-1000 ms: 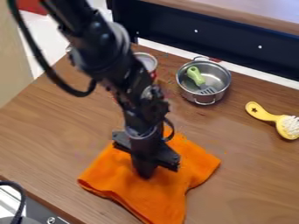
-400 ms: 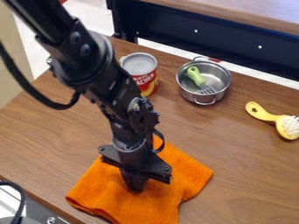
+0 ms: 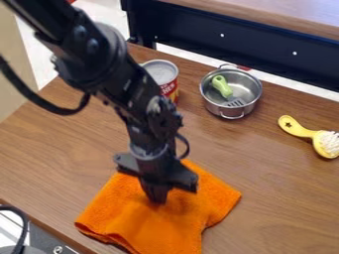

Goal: Move the orange cloth to the center of the table

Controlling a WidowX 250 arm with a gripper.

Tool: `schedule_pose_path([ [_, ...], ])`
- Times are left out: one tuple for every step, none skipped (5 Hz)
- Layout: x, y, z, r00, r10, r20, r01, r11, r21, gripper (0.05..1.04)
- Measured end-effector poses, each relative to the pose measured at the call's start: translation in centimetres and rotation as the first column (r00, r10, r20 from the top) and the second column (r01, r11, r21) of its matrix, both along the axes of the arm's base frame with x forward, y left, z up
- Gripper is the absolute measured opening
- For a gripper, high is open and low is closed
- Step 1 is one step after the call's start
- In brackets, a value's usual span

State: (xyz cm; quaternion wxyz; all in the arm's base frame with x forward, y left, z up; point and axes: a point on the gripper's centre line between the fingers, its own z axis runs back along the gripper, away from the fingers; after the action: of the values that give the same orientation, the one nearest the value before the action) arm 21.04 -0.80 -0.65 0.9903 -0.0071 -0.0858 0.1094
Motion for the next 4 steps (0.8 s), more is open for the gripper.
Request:
schedule_pose_path([
  [1.0, 0.1, 2.1, 0.999, 0.035, 0.016, -0.035, 0.999, -0.011, 0.211],
  [1.3, 0.2, 4.3, 0.999, 0.052, -0.007, -0.052, 0.998, -0.045, 0.447],
  [1.9, 0.6, 5.7, 0.998, 0.042, -0.043, -0.046, 0.995, -0.09, 0.742],
  [2.7, 1.3, 6.2, 0.996, 0.085, -0.022, -0.087, 0.993, -0.084, 0.985],
])
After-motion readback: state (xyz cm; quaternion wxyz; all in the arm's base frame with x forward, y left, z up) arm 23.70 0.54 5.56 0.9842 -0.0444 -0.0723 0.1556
